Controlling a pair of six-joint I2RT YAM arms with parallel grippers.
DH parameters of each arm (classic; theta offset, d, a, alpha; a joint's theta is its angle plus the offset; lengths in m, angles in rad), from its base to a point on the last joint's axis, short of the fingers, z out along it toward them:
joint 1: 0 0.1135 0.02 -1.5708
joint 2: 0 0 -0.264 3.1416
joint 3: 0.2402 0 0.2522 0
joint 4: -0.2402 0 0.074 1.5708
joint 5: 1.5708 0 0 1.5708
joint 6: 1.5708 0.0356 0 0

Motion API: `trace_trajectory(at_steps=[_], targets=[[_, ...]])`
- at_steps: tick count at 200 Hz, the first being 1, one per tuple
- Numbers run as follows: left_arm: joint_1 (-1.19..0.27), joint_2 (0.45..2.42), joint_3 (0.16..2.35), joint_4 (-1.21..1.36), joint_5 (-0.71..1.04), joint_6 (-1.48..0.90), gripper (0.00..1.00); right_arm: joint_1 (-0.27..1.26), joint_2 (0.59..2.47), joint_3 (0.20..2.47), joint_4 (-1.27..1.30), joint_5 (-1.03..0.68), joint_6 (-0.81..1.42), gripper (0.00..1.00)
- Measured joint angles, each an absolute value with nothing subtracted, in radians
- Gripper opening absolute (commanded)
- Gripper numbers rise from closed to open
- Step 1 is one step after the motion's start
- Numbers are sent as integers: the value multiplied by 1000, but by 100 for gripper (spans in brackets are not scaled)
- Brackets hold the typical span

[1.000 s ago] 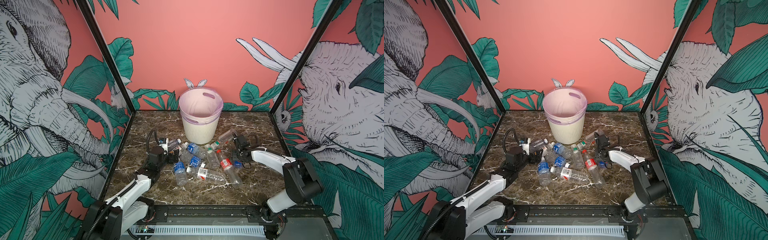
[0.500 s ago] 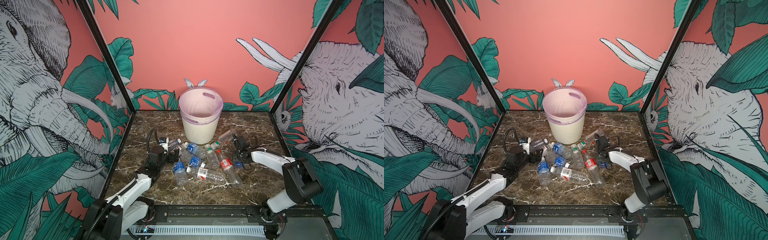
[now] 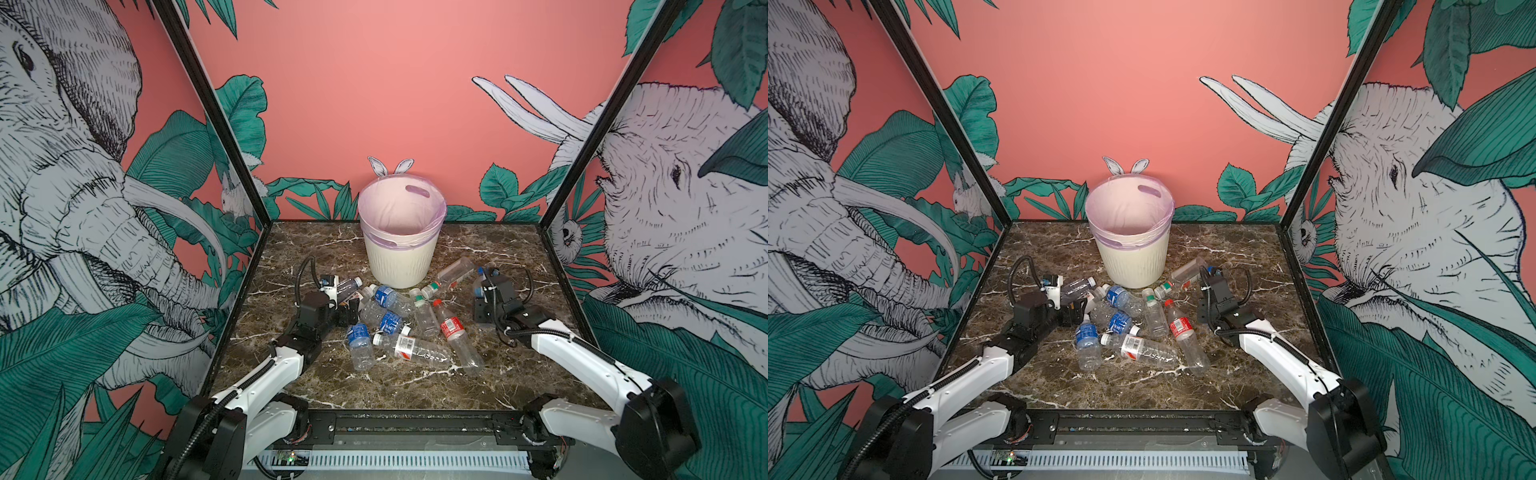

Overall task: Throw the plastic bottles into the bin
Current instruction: 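Close the right gripper on the FIJI bottle and lift it, then swing the FIJI bottle over the bin and open the right gripper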

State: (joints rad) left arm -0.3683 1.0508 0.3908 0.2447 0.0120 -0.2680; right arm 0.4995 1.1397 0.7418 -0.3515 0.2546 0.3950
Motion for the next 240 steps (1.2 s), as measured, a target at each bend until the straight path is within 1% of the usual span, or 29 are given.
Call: trace_trajectory(at_steps=[17,87,137,154,191,203,219,231,240], targets=[[-371,1058,391,255,20,-264,91,548,1071,723,-322,268,362,52],[-381,1074,391,287,39,-250,90,704,841,647,-207,311,305,52],[-387,1096,391,308,45,-247,90,843,786,645,-136,387,268,52],[-388,1102,391,313,46,-245,90,855,804,677,-140,399,258,55],[-393,1107,391,321,46,-243,90,856,957,919,-175,424,246,54],[-396,1110,391,321,46,-243,90,856,1032,1039,-193,430,229,54],[-397,1112,391,321,47,-242,90,854,1167,1255,-224,433,196,55],[-397,1113,392,320,47,-242,90,844,1277,1435,-250,423,172,59],[-397,1113,392,321,48,-243,90,831,1375,1592,-282,411,156,68]])
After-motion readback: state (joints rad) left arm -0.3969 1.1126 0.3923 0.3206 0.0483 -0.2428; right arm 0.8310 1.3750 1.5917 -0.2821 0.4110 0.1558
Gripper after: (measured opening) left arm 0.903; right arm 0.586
